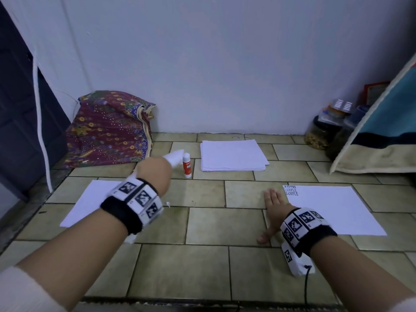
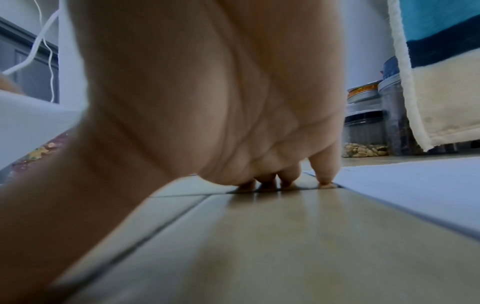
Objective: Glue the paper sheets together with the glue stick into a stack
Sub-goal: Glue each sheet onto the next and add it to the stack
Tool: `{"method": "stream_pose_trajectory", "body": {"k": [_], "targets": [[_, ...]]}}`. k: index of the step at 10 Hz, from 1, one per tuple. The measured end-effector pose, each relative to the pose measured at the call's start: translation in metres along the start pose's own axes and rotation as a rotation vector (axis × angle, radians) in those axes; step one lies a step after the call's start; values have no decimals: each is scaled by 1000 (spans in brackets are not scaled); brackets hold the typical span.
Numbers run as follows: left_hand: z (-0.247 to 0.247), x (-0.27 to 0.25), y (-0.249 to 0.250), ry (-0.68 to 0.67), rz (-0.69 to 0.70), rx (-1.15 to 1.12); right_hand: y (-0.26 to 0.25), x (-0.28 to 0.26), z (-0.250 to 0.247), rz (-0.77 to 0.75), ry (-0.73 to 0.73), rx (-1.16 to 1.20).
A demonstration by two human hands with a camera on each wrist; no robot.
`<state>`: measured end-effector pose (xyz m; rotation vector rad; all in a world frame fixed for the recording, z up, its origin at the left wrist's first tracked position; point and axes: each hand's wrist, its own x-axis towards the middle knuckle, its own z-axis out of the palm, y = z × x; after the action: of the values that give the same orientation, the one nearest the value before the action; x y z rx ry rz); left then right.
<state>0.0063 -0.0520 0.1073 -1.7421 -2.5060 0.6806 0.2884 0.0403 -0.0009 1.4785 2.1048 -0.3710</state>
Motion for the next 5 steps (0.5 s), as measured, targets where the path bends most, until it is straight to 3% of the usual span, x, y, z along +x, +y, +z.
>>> {"method": "stream_pose_trajectory", "body": {"k": [1,2,3,5], "targets": [[-10,-12,55,97,142,-180,0,1,0,0,7,6],[2,-17,112,26,330,-217,1,4,1,4,26,26],[17,-13,138,-36,367,-262,2,5,0,7,30,29],[31,8,124,-174,394,-195,5,7,-22,-20,76,112]]}}
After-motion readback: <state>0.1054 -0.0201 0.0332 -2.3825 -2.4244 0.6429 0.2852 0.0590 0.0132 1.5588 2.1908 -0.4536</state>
